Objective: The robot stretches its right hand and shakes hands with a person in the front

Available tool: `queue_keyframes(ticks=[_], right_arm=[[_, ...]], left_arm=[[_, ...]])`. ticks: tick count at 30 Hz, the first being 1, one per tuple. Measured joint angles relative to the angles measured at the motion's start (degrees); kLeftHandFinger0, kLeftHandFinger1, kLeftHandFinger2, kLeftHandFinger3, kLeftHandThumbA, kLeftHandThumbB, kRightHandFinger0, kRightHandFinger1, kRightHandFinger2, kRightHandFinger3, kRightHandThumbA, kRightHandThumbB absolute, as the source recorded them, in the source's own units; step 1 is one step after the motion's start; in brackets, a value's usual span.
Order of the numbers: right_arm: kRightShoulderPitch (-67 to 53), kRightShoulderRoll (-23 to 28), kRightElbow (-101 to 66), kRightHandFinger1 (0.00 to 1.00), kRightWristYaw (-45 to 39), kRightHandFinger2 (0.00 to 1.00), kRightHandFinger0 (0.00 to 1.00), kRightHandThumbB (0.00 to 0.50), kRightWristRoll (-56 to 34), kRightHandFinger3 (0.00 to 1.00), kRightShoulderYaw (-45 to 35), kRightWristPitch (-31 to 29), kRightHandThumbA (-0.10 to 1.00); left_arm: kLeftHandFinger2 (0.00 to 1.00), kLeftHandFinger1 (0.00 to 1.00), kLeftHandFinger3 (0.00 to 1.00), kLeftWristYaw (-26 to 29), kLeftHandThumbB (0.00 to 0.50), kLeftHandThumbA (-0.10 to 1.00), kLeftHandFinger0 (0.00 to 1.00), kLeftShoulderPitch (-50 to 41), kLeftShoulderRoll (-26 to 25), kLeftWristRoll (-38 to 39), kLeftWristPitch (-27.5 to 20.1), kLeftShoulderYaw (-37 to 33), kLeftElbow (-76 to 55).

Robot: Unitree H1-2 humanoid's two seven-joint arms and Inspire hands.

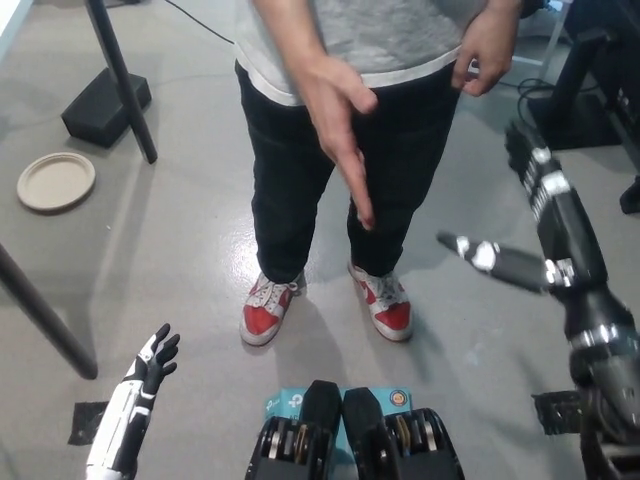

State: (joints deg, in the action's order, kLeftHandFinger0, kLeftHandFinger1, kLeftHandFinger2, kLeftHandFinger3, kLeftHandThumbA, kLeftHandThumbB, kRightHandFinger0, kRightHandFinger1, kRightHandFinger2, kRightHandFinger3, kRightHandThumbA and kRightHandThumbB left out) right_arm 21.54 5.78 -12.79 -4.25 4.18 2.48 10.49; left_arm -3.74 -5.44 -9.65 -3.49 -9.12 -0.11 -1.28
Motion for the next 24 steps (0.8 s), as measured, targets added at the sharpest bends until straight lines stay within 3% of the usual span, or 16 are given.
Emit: queue_keyframes(ticks=[2,4,9,14,17,21,24], right_arm=[[1.97,0.01,0.17,1.0,-0.14,1.0,1.0,0.367,0.26,1.0,0.54,1.73,1.0],[5.03,0.01,1.28,1.0,-0.31,1.0,1.0,0.354,0.76,1.0,1.41,4.0,1.0],[11.33,-0.24,6.8,1.0,-0.6,1.0,1.0,0.385,1.41,1.0,2.88,6.64,1.0],[16.55,-1.1,12.91,1.0,-0.82,1.0,1.0,0.379,1.98,1.0,4.48,9.22,1.0],[19.0,-1.95,16.34,1.0,-0.84,1.0,1.0,0.416,2.2,1.0,5.2,10.29,1.0],[21.29,-3.22,21.36,1.0,-0.73,1.0,1.0,0.347,2.91,1.0,6.19,10.66,1.0],[22.74,-4.31,25.63,1.0,-0.59,1.0,1.0,0.365,3.34,1.0,6.48,10.67,1.0]], left_arm=[[1.0,1.0,1.0,0.0,0.167,1.0,1.0,0.0,0.0,0.01,-0.18,0.02,0.1],[1.0,1.0,1.0,-0.02,0.152,1.0,1.0,0.05,-0.01,0.01,-0.21,0.04,0.12],[1.0,1.0,1.0,-0.03,0.124,1.0,1.0,0.24,-0.03,-0.01,-0.23,0.11,0.2],[1.0,1.0,1.0,-0.09,0.123,1.0,1.0,0.37,-0.05,0.1,-0.22,0.2,0.23],[1.0,1.0,1.0,-0.09,0.125,1.0,1.0,0.57,-0.05,0.04,-0.21,0.21,0.23],[1.0,1.0,1.0,-0.08,0.148,1.0,1.0,0.64,-0.08,-0.18,-0.14,0.24,0.22],[1.0,1.0,1.0,-0.1,0.146,1.0,1.0,0.84,-0.08,-0.28,-0.05,0.23,0.2]])
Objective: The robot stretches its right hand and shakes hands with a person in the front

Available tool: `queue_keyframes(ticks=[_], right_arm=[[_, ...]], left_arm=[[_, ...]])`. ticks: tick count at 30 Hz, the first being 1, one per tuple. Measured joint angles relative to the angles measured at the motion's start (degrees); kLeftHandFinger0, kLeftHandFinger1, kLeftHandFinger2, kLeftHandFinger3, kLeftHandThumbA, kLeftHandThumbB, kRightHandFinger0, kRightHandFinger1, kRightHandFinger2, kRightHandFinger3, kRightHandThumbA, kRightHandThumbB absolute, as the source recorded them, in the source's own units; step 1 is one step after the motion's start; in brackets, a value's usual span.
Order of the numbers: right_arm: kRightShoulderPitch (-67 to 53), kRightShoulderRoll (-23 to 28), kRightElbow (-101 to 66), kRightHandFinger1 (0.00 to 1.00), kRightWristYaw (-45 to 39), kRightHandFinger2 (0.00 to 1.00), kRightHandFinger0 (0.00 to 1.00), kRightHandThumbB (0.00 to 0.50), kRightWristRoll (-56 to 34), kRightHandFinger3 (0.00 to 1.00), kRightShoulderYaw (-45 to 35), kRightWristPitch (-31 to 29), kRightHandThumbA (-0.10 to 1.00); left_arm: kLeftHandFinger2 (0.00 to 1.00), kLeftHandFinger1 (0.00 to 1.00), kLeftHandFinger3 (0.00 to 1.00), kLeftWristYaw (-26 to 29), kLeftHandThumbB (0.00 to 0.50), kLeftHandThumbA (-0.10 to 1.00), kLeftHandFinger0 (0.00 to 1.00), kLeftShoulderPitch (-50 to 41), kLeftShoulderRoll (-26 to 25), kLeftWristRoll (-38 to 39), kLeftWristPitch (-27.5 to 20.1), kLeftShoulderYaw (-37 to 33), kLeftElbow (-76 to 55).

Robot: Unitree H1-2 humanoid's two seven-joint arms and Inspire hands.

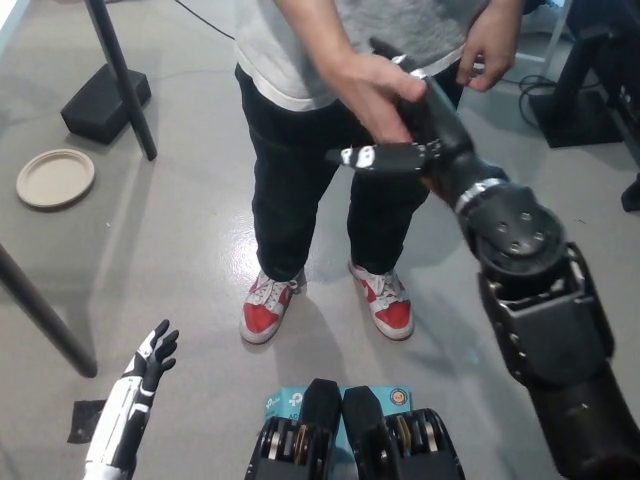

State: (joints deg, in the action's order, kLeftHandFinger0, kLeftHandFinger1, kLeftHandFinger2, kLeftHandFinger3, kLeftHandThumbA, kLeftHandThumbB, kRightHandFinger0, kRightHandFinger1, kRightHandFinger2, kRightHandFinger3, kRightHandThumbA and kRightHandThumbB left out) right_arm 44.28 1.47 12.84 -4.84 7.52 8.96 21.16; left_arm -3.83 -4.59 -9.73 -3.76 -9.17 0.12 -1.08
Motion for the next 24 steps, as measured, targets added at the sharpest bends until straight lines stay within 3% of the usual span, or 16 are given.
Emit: queue_keyframes(ticks=[3,8,9,10,11,13,14,15,16,17,20,21,24], right_arm=[[1.02,-0.55,2.71,1.0,0.11,1.0,1.0,0.365,0.48,1.0,0.28,-0.02,1.0],[4.11,-0.99,10.61,1.0,0.64,1.0,1.0,0.348,1.49,1.0,0.97,-1.29,1.0],[4.52,-1.02,11.58,1.0,0.74,1.0,1.0,0.288,1.79,1.0,1.06,-1.55,0.77],[4.78,-1.05,12.3,1.0,0.86,1.0,1.0,0.284,1.92,1.0,1.08,-1.86,0.68],[5.3,-1.18,13.72,1.0,1.02,1.0,1.0,0.272,1.95,1.0,1.07,-2.27,0.48],[6.89,-1.5,17.08,1.0,1.53,1.0,1.0,0.27,2.11,1.0,1.05,-2.98,0.46],[7.3,-1.58,17.89,1.0,1.84,1.0,1.0,0.18,2.19,1.0,1.04,-3.17,0.15],[7.57,-1.64,18.44,1.0,2.1,1.0,1.0,0.185,2.25,1.0,1.03,-3.37,-0.08],[7.91,-1.84,19.22,1.0,2.7,1.0,1.0,0.179,2.37,1.0,0.82,-3.72,-0.1],[8.11,-2.15,19.62,1.0,3.46,1.0,1.0,0.077,2.5,1.0,0.42,-3.98,-0.1],[8.17,-3.04,20.25,1.0,5.67,1.0,0.99,0.062,3.06,1.0,-0.46,-5.01,-0.1],[8.17,-3.19,20.34,1.0,6.02,1.0,1.0,0.012,3.12,1.0,-0.56,-5.11,-0.1],[8.08,-3.52,20.41,1.0,7.73,1.0,0.91,0.0,3.56,1.0,-0.75,-6.28,-0.1]], left_arm=[[1.0,1.0,1.0,0.01,0.126,1.0,1.0,0.24,-0.01,-0.04,0.01,0.0,0.0],[1.0,1.0,1.0,-0.05,0.138,1.0,1.0,0.4,-0.12,-0.08,0.1,0.02,-0.24],[1.0,1.0,1.0,-0.05,0.145,1.0,1.0,0.4,-0.14,-0.09,0.12,0.02,-0.24],[1.0,1.0,1.0,-0.05,0.145,1.0,1.0,0.39,-0.16,-0.11,0.13,0.02,-0.24],[1.0,1.0,1.0,-0.04,0.146,1.0,1.0,0.38,-0.21,-0.15,0.14,0.03,-0.24],[1.0,1.0,1.0,-0.04,0.146,1.0,1.0,0.58,-0.32,-0.28,0.16,0.04,-0.3],[1.0,1.0,1.0,-0.05,0.137,1.0,1.0,0.69,-0.36,-0.34,0.16,0.03,-0.32],[1.0,1.0,1.0,-0.05,0.134,1.0,1.0,0.76,-0.39,-0.38,0.17,0.04,-0.33],[1.0,1.0,1.0,-0.05,0.134,1.0,1.0,0.88,-0.44,-0.38,0.18,0.04,-0.35],[1.0,1.0,1.0,-0.05,0.148,1.0,1.0,0.99,-0.47,-0.38,0.19,0.04,-0.36],[1.0,1.0,1.0,-0.06,0.149,1.0,1.0,1.26,-0.62,-0.38,0.24,0.04,-0.44],[1.0,1.0,1.0,-0.05,0.151,1.0,1.0,1.3,-0.64,-0.38,0.26,0.04,-0.45],[1.0,1.0,1.0,-0.1,0.159,1.0,1.0,1.35,-0.87,-0.39,0.49,0.02,-0.47]])
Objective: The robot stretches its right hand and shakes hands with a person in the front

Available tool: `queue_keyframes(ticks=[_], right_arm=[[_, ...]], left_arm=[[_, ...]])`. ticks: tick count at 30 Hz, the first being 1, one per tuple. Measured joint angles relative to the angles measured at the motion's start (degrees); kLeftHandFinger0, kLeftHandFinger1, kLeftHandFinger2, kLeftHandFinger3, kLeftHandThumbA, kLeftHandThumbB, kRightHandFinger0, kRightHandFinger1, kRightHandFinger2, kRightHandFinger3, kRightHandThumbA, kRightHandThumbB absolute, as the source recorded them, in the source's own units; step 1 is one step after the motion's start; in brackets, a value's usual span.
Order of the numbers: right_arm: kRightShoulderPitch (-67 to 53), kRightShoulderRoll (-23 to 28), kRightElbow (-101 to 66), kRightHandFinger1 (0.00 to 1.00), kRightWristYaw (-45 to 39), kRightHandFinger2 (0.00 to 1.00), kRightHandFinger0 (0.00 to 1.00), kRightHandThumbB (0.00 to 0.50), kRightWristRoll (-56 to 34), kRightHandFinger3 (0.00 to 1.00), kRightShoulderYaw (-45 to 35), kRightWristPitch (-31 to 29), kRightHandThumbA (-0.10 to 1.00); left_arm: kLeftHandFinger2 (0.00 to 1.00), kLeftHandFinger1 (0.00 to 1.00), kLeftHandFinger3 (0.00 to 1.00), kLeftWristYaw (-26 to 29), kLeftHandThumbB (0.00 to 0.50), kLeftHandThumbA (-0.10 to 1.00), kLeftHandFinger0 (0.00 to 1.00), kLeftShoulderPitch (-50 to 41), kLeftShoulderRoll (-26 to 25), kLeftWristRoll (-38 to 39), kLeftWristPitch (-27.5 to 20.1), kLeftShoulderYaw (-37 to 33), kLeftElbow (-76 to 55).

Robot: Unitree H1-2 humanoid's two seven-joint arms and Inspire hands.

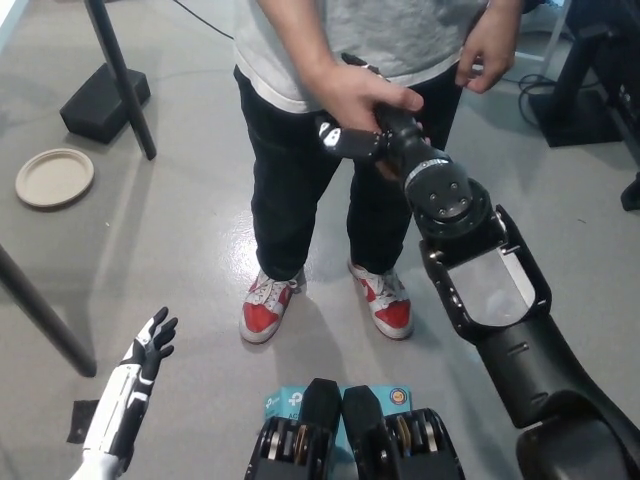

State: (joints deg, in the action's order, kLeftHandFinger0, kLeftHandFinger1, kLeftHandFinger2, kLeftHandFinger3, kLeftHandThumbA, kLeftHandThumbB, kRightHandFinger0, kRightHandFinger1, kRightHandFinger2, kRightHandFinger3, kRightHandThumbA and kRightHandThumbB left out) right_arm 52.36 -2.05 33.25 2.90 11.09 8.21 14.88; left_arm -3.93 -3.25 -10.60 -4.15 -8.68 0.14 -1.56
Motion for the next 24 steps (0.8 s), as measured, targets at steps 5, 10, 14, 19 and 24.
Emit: queue_keyframes(ticks=[5,10,14,19,24], right_arm=[[-0.14,0.01,-0.51,1.0,1.19,1.0,0.87,0.0,0.85,1.0,-0.03,-1.85,-0.1],[-1.29,0.04,-5.72,1.0,1.45,1.0,0.95,0.0,1.03,1.0,-0.07,-2.34,-0.1],[-2.56,0.26,-13.05,1.0,1.05,1.0,1.0,0.0,1.03,1.0,-0.06,-2.41,-0.1],[-3.98,0.84,-22.13,1.0,0.22,1.0,1.0,0.0,1.08,1.0,-0.01,-1.13,-0.1],[-6.11,1.68,-32.39,1.0,-1.33,1.0,1.0,0.0,1.34,1.0,0.16,2.27,-0.1]], left_arm=[[1.0,1.0,1.0,-0.15,0.152,1.0,1.0,0.0,-0.23,0.02,0.31,0.01,0.01],[1.0,1.0,1.0,-0.24,0.161,1.0,1.0,0.02,-0.22,-0.01,0.41,0.0,0.01],[1.0,1.0,1.0,-0.36,0.157,1.0,1.0,0.12,-0.23,0.04,0.51,0.03,0.01],[1.0,1.0,1.0,-0.52,0.152,1.0,1.0,0.12,-0.21,0.04,0.7,0.13,0.08],[1.0,1.0,1.0,-0.55,0.139,1.0,1.0,0.08,-0.21,0.0,0.86,0.15,0.2]])
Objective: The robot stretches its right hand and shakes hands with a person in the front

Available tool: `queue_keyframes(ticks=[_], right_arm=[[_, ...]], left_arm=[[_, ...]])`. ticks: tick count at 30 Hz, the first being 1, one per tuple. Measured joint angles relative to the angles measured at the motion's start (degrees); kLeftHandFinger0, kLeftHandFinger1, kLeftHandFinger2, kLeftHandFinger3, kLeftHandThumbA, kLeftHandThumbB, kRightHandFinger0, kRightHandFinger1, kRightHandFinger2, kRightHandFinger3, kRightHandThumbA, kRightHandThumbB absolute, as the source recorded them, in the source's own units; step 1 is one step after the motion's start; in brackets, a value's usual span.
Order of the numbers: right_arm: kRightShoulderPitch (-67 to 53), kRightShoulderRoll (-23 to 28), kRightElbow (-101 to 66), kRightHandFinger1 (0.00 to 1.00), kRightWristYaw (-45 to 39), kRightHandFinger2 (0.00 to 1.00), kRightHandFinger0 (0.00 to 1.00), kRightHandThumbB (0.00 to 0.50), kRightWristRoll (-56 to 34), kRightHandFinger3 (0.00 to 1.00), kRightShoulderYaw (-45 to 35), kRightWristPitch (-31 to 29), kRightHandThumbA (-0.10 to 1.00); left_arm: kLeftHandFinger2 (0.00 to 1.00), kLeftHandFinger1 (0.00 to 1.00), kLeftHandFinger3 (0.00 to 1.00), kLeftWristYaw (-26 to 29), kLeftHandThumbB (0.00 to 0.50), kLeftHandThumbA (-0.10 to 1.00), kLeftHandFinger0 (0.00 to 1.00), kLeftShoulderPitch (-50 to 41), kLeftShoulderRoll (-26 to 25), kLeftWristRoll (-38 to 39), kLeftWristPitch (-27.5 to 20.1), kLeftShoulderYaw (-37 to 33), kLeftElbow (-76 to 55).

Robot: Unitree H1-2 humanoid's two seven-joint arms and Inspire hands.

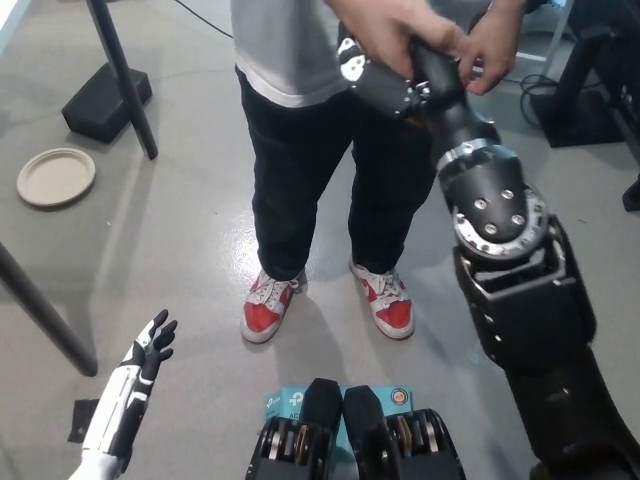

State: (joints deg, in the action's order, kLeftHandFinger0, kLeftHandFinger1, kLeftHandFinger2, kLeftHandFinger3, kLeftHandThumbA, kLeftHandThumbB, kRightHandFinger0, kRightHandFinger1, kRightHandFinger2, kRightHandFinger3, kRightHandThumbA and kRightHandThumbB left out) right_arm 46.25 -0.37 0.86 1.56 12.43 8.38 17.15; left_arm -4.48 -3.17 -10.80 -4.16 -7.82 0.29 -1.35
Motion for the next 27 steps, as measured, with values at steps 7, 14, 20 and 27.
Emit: queue_keyframes(ticks=[7,14,20,27], right_arm=[[-1.16,2.84,-9.49,1.0,-3.0,1.0,1.0,0.0,0.84,1.0,0.17,5.39,-0.1],[0.2,4.26,-1.13,1.0,-4.51,1.0,1.0,0.0,1.15,1.0,0.12,7.3,-0.1],[0.98,4.13,16.11,1.0,-4.48,1.0,1.0,0.0,1.13,1.0,0.38,5.61,-0.1],[6.92,3.43,37.66,1.0,-3.39,1.0,1.0,0.0,1.09,1.0,0.43,-0.71,-0.1]], left_arm=[[1.0,1.0,1.0,-0.01,0.156,1.0,1.0,-0.02,0.0,0.01,0.09,0.02,0.13],[1.0,1.0,1.0,-0.03,0.138,1.0,1.0,0.07,0.0,-0.07,0.05,-0.01,0.12],[1.0,1.0,1.0,-0.04,0.155,1.0,1.0,0.06,0.0,-0.05,0.09,0.0,0.13],[1.0,1.0,1.0,-0.04,0.155,1.0,1.0,0.36,0.0,-0.12,0.15,0.0,0.09]])
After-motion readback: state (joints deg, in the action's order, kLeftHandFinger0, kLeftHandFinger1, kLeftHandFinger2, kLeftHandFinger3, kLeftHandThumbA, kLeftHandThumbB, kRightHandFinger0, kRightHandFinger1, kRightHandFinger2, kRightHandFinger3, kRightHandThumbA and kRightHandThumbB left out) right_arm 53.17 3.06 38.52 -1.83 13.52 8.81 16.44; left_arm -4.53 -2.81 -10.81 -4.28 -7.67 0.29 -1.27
